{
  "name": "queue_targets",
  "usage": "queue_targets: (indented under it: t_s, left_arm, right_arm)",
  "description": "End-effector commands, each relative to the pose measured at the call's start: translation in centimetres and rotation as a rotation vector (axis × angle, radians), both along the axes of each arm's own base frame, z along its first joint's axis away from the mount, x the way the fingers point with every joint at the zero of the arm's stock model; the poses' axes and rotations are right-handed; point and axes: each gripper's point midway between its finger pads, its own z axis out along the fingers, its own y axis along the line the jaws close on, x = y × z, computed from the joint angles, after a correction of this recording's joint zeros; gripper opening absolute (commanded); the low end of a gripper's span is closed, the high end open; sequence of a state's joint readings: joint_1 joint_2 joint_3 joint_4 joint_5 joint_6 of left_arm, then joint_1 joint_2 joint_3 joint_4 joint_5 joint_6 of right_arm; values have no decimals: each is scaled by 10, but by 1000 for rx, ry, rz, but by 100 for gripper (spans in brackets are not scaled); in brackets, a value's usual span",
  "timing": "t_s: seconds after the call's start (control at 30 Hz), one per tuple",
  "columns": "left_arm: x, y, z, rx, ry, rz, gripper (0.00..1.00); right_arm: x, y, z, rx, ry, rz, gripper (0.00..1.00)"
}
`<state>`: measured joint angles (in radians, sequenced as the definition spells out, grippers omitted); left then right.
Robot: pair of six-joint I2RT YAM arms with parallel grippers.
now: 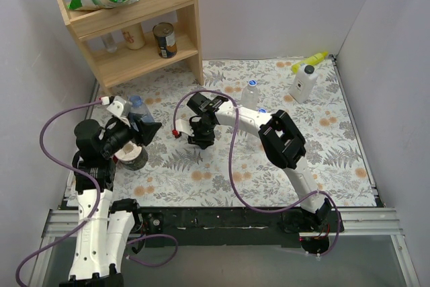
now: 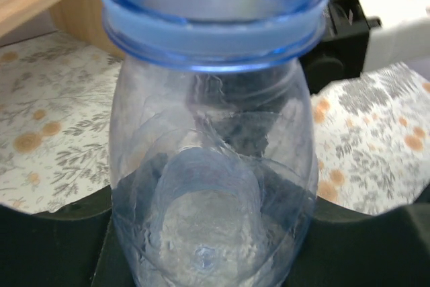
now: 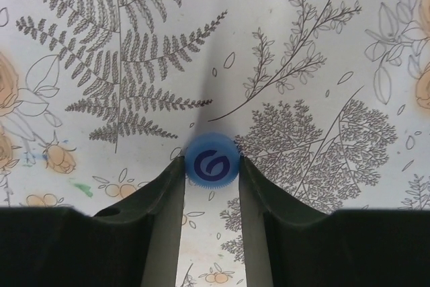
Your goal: Screw on the bottle caps
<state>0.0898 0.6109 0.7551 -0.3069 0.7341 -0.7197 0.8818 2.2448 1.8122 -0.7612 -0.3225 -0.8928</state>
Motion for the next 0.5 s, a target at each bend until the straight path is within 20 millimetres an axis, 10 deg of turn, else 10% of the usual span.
queue_targets:
  t_s: [0.0, 0.27, 0.47]
  left_arm:
    - [-14, -21, -26, 78, -20, -223, 0]
    - [-4, -40, -80, 170, -52, -490, 0]
    - [-22, -90, -119, 300, -92, -735, 0]
  right_arm:
    - [-6, -8, 54, 63, 53, -29, 32]
    - [-21, -41, 229, 375, 42, -18, 31]
    - [-60, -73, 278, 454, -53, 149, 33]
